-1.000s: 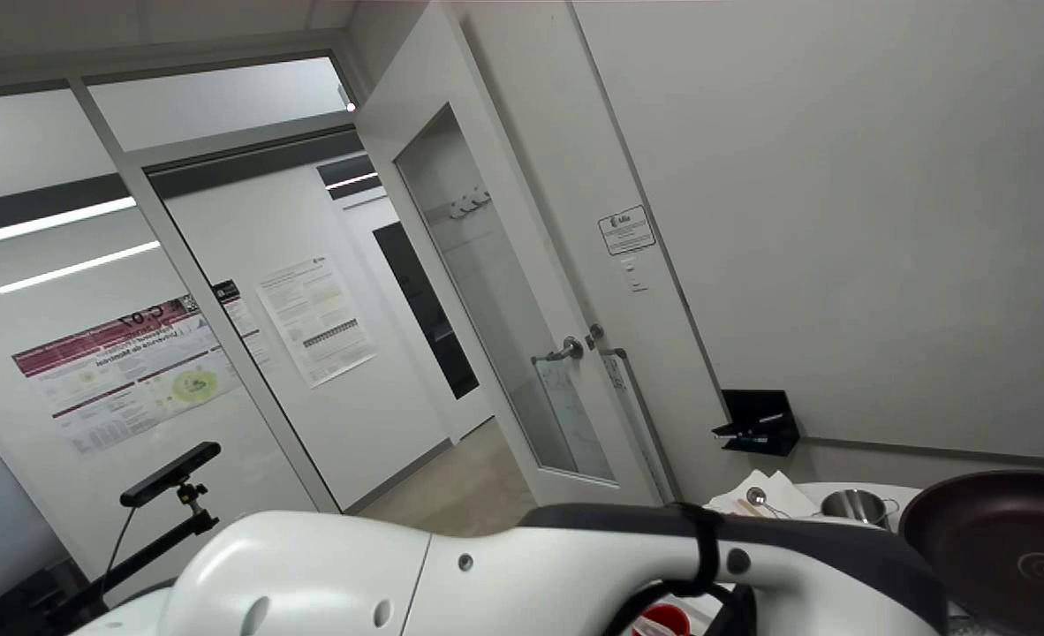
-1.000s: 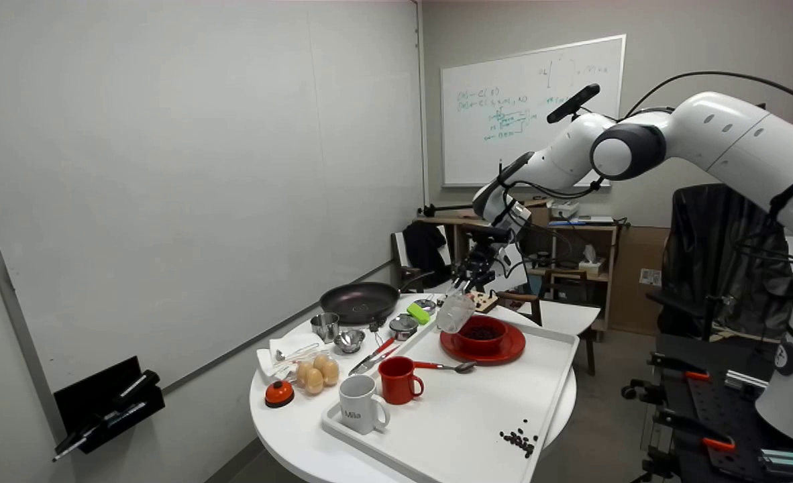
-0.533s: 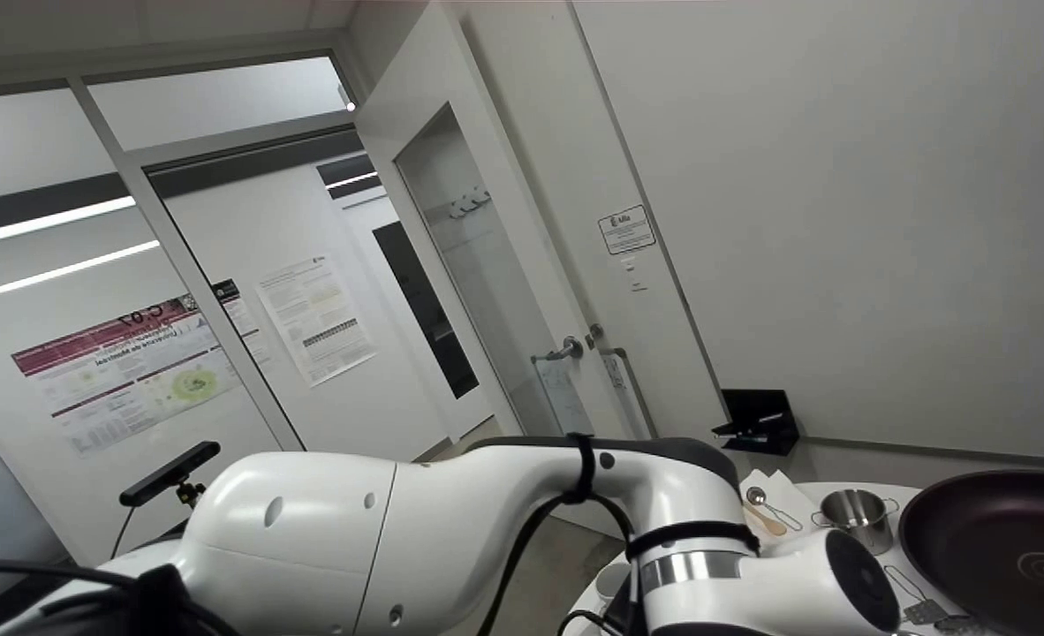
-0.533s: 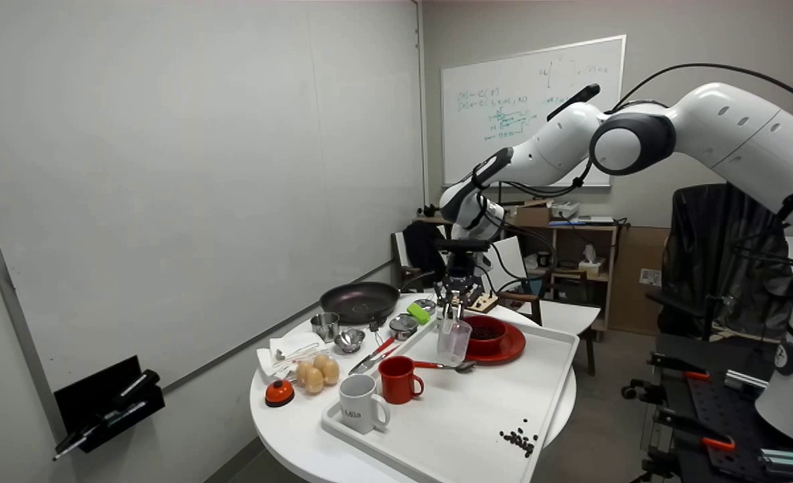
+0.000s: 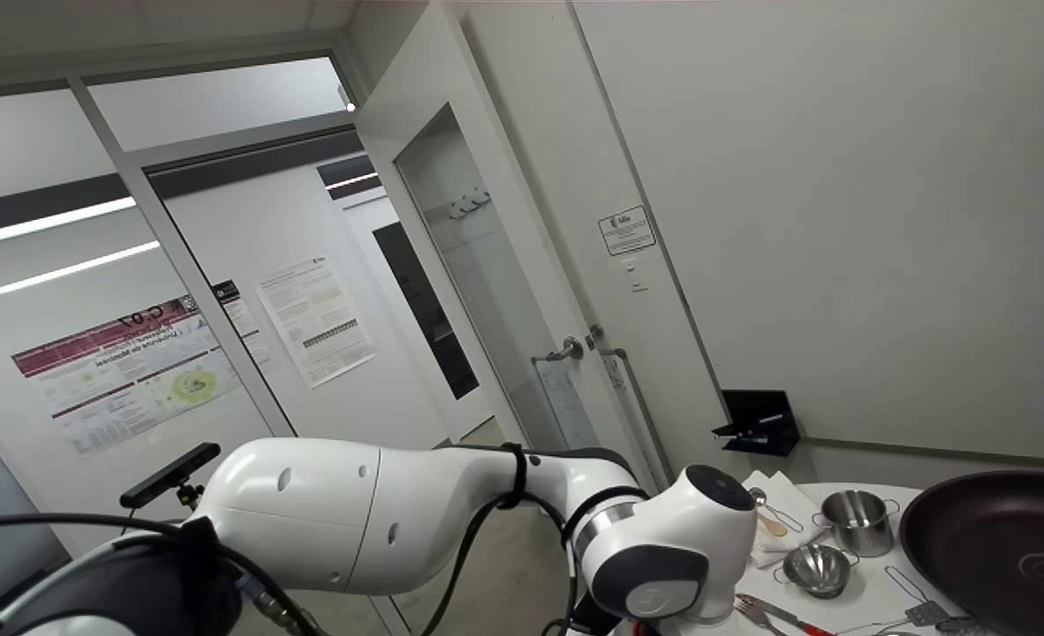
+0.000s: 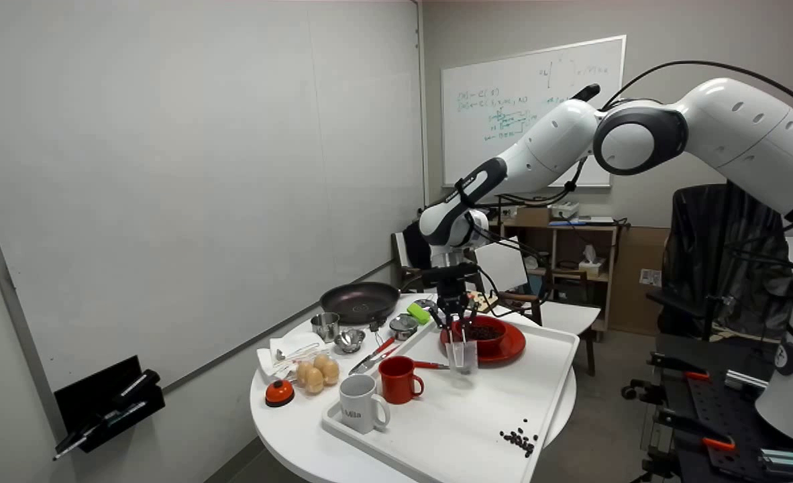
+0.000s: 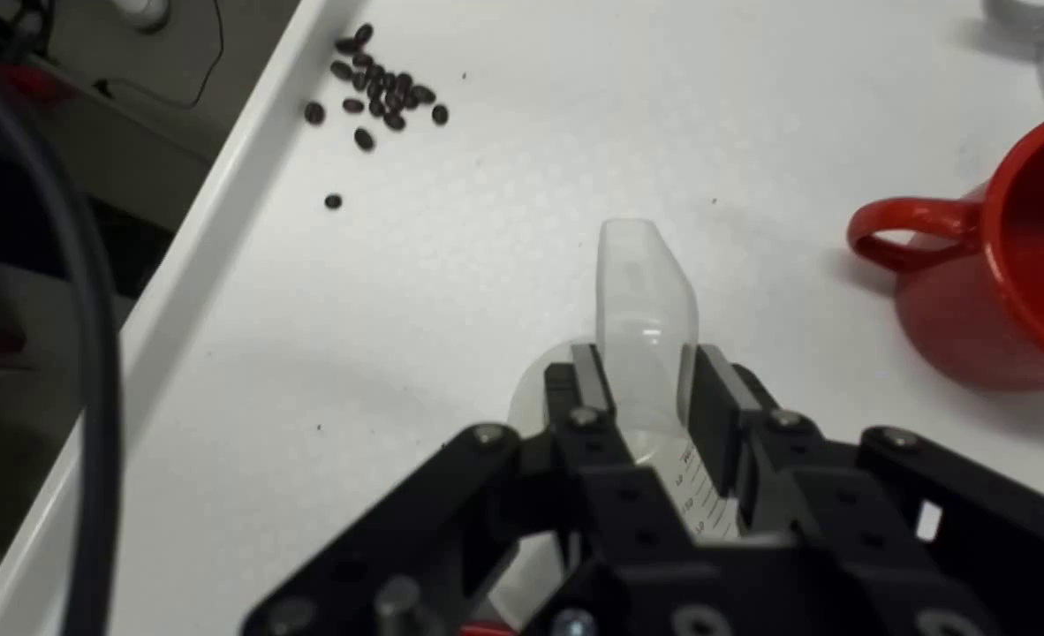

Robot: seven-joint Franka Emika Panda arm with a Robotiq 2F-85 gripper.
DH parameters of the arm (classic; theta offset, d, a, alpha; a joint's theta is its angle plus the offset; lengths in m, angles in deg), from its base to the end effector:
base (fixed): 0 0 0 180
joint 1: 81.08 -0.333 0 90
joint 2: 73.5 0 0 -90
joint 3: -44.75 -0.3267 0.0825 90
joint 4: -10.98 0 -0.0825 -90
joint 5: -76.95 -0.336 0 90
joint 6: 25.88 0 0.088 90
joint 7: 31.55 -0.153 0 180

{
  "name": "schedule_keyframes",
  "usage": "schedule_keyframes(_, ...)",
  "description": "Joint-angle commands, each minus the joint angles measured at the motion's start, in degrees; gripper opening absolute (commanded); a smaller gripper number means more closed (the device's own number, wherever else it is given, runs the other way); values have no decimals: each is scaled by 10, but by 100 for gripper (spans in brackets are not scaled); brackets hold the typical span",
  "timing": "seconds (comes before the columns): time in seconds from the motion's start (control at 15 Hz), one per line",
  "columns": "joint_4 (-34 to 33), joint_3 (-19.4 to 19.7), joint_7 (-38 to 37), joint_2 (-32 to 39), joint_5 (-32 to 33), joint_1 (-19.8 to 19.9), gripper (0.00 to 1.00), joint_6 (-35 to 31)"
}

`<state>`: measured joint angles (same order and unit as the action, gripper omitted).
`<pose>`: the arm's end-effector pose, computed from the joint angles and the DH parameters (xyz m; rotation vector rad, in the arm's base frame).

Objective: Pour the contents of the jug into the bowl

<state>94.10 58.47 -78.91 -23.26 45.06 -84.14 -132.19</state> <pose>0.6288 -0.0331 0.1451 -2.3602 1.7007 0.7393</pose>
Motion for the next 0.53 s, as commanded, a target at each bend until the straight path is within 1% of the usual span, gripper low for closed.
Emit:
schedule_keyframes(0.0, 49, -4, -50, -34, 109, -28, 10, -64)
schedule_keyframes(0.2, 71, -6, -81, -46, 181, -44, 10, -98)
schedule_keyframes(0.47, 103, -18, -98, -71, 228, -49, 10, -123)
